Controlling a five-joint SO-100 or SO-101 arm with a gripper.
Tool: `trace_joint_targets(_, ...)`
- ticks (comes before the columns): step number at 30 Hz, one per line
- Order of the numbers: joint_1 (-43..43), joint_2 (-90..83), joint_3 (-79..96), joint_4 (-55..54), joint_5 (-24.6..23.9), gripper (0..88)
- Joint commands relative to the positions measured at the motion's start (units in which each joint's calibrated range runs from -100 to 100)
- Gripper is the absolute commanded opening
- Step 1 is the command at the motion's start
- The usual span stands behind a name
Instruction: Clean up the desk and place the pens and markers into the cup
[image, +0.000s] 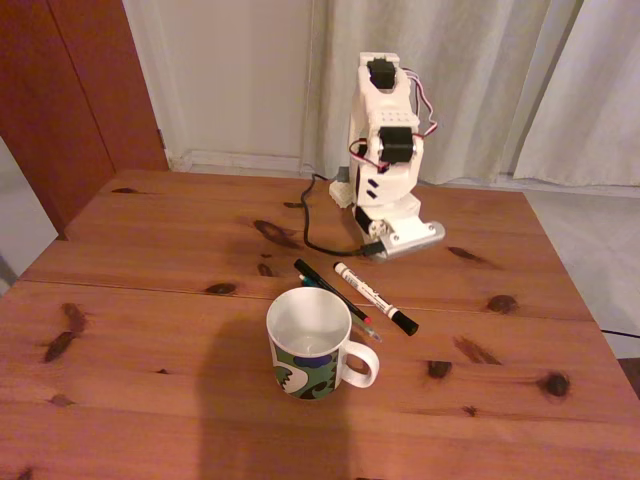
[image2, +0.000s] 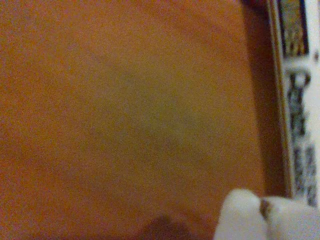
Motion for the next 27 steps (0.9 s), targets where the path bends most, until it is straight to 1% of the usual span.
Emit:
trace_joint_targets(1, 0.2, 1.1, -3.0, -8.5, -0.1, 0.8)
trace_joint_targets(4, 0.3, 2.5, -2.9, -12.3, 0.1, 0.8)
trace_joint_targets(10, 0.3, 3.0, -2.9, -13.0, 0.3, 0.8)
trace_joint_targets(11, 0.3, 3.0, -2.9, -13.0, 0.9, 0.8)
trace_joint_targets(12, 0.3, 3.0, -2.7, -12.9, 2.4, 0.8)
trace_joint_targets(14, 0.8, 3.2, -3.0, -12.9, 7.1, 0.8)
trace_joint_targets(15, 1.5, 3.2, -3.1, -12.9, 8.9, 0.8)
trace_joint_targets(16, 1.8, 3.2, -3.0, -12.7, 9.6, 0.8)
trace_joint_targets(21, 2.1, 3.2, -3.5, -13.4, 10.0, 0.8)
trace_joint_targets(27, 2.0, 3.4, -2.6, -17.0, 10.0, 1.5)
